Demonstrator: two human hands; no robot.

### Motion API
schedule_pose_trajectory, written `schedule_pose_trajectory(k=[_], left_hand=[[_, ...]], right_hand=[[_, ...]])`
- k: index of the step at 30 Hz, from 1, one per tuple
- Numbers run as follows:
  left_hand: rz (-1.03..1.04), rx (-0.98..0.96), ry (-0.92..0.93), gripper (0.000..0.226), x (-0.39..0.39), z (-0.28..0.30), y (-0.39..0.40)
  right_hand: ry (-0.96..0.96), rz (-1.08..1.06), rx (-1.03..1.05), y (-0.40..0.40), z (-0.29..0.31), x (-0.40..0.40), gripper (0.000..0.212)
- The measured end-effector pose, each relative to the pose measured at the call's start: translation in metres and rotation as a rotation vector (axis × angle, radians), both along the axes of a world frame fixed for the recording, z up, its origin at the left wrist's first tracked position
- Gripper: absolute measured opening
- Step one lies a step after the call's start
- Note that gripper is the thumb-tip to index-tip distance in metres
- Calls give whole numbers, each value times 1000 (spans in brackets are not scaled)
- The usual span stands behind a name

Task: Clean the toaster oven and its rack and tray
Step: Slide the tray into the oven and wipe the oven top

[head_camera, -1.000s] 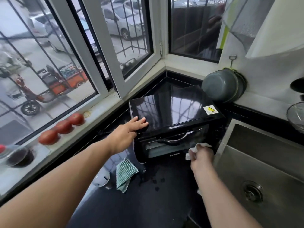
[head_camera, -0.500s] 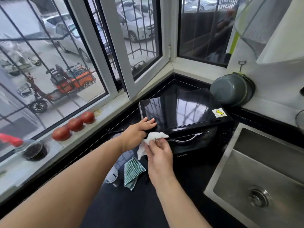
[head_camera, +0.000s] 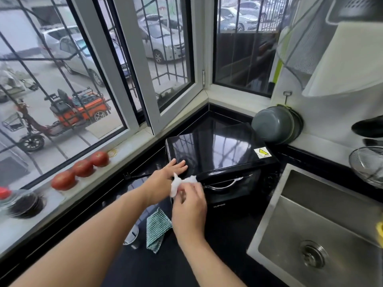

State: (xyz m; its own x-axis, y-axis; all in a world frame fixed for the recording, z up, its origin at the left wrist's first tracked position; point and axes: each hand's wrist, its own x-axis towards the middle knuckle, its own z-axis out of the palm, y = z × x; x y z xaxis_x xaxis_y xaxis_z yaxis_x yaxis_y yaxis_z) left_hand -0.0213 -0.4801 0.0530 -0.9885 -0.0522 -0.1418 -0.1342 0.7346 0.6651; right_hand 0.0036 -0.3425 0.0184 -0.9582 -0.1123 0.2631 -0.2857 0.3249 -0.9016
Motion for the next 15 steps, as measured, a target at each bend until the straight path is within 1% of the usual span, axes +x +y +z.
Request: schedule_pose_trajectory(k=[1, 2, 3, 4, 7, 8, 9, 11, 13, 15], left_hand=[[-8, 0, 12, 63, 0, -1, -1], [7, 16, 16, 69, 0, -2, -1], [29, 28, 12, 77, 1, -2, 0], [41, 31, 8, 82, 1, -3, 1], [50, 13, 20, 85, 3, -5, 3], [52, 12, 19, 86, 3, -6, 3], [51, 7, 17, 86, 3, -7, 2], [43, -16, 17, 87, 3, -8, 2], [31, -40, 40, 88, 3, -8, 3], [34, -36, 67, 89, 3, -10, 5]], right_hand=[[275, -42, 246, 11, -2, -11, 10], [463, -66, 434, 23, -7, -24, 8], [559, -69, 555, 35, -9, -35, 7], [618, -47, 628, 46, -11, -42, 8], [747, 121, 705, 67, -16, -54, 18], [771, 149, 712, 75, -15, -58, 18], [768, 140, 710, 86, -14, -64, 16], [686, 31, 707, 112, -12, -85, 7], [540, -93, 706, 132, -11, -106, 7], [335, -181, 637, 143, -15, -122, 7]])
